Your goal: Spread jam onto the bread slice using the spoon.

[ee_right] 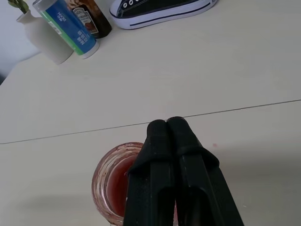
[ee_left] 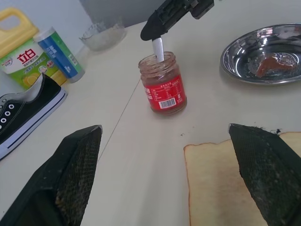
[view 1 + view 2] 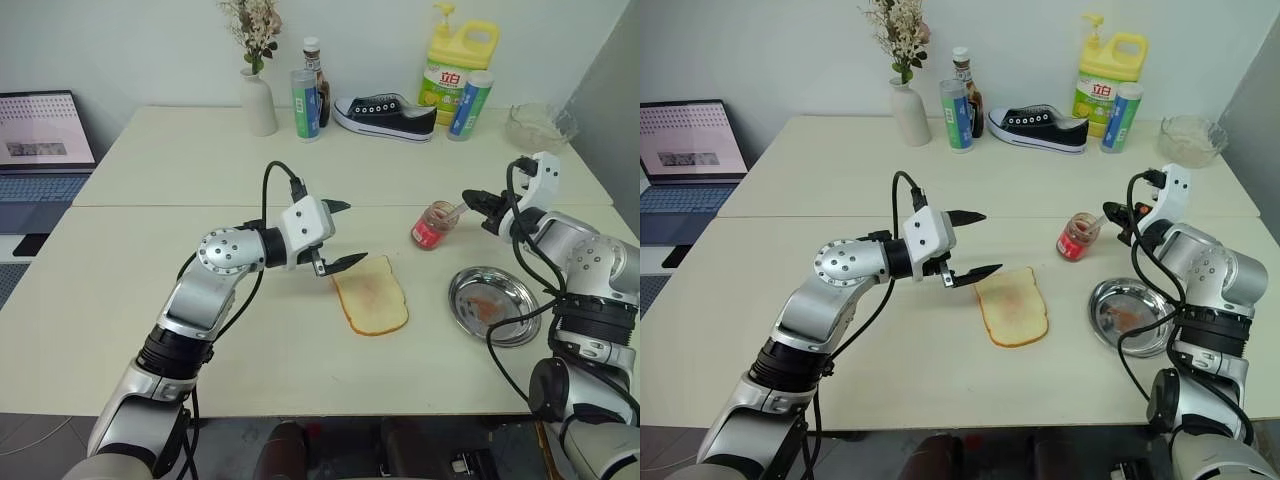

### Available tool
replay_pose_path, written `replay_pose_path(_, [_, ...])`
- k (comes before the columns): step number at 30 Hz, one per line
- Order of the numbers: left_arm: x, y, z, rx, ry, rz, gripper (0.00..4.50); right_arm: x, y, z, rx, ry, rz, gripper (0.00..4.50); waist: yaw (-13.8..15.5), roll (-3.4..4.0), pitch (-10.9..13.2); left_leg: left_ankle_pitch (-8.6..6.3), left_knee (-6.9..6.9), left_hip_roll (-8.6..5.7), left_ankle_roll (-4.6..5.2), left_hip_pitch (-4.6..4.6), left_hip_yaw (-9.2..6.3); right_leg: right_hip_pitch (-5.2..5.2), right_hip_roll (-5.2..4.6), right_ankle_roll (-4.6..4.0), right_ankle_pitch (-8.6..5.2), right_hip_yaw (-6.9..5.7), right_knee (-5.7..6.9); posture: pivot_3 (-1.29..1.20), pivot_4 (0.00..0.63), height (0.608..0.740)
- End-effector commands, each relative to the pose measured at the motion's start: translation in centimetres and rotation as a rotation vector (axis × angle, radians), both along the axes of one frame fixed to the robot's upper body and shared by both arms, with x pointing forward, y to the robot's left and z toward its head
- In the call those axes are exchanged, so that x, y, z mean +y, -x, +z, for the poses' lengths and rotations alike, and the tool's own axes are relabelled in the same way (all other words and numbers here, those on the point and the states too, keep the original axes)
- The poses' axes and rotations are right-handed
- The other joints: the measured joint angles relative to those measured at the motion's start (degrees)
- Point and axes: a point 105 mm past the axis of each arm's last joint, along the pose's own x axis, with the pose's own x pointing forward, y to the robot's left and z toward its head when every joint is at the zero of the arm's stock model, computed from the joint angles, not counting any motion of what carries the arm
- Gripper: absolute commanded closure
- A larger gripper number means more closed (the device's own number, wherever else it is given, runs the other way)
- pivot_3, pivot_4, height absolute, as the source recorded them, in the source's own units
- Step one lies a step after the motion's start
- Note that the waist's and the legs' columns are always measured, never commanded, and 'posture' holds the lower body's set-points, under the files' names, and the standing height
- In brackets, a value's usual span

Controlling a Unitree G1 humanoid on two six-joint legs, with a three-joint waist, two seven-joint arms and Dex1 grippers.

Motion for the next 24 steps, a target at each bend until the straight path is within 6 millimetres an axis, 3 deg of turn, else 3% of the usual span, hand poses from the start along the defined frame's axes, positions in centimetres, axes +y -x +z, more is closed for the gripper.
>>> replay_pose_path(1, [-0.3, 0.2, 1.5, -0.062, 0.015, -0.024, 0.0, -0.3, 0.1, 2.4, -0.067, -0.013, -0.005, 4.46, 0.0, 0.0, 0.0, 0.0, 0.0, 0.0, 0.0, -0.01, 0.0, -0.01, 0.0, 0.0, 0.0, 0.0, -0.01, 0.0, 0.15, 0.74])
replay_pose_path(24, [-0.3, 0.0, 1.5, -0.07, 0.016, -0.03, 0.0, -0.6, 0.9, 5.0, -0.105, -0.082, -0.027, 4.46, 0.01, 0.0, 0.0, 0.0, -0.02, 0.0, 0.0, -0.06, 0.0, -0.05, 0.0, 0.0, 0.0, 0.0, -0.02, 0.0, 0.15, 0.74])
